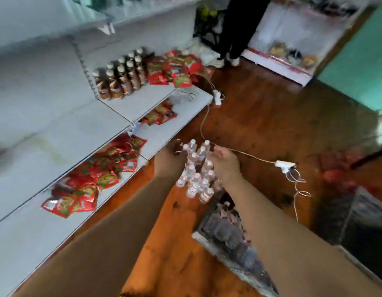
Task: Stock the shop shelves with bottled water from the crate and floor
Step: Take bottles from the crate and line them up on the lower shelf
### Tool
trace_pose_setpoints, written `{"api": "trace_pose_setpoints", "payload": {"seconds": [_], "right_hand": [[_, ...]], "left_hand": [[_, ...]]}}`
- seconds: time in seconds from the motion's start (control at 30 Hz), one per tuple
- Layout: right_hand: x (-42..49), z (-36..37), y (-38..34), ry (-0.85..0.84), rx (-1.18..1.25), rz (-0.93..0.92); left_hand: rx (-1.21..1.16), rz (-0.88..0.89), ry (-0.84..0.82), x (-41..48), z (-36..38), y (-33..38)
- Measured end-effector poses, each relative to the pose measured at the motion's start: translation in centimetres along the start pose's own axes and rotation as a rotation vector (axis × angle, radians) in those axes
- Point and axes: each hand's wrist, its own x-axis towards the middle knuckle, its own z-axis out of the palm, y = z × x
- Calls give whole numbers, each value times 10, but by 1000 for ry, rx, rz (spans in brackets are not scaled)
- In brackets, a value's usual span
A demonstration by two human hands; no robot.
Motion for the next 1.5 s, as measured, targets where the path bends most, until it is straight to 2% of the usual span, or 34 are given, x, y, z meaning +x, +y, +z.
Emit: {"api": "trace_pose_setpoints", "payload": {"seconds": [0.1,0.23,0.37,0.5,0.67,0.77,0.87,0.93,1.03,1.2,1.3,1.5], "right_hand": [[-4,-100,60,132,17,85],[-13,-204,145,225,28,221],[-19,-267,232,304,66,381],[-13,-294,326,329,136,565],[0,-274,444,300,202,771],[16,-234,508,193,185,861],[33,-195,566,83,218,877],[41,-174,603,-9,135,881],[45,-146,647,-55,138,932],[45,-105,679,30,359,992],[51,-94,689,76,467,986],[57,-100,683,161,468,964]], "left_hand": [[15,43,-150,-40,96,36],[14,54,-314,-84,214,57],[129,99,-527,-117,311,49],[239,5,-691,-125,397,1],[381,-156,-822,-124,481,-94],[415,-262,-839,-118,518,-164],[416,-394,-820,-109,548,-241],[427,-499,-830,-111,563,-291],[465,-565,-834,-121,579,-347],[390,-629,-789,-129,598,-386],[322,-627,-819,-130,601,-386],[151,-658,-889,-126,593,-384]]}}
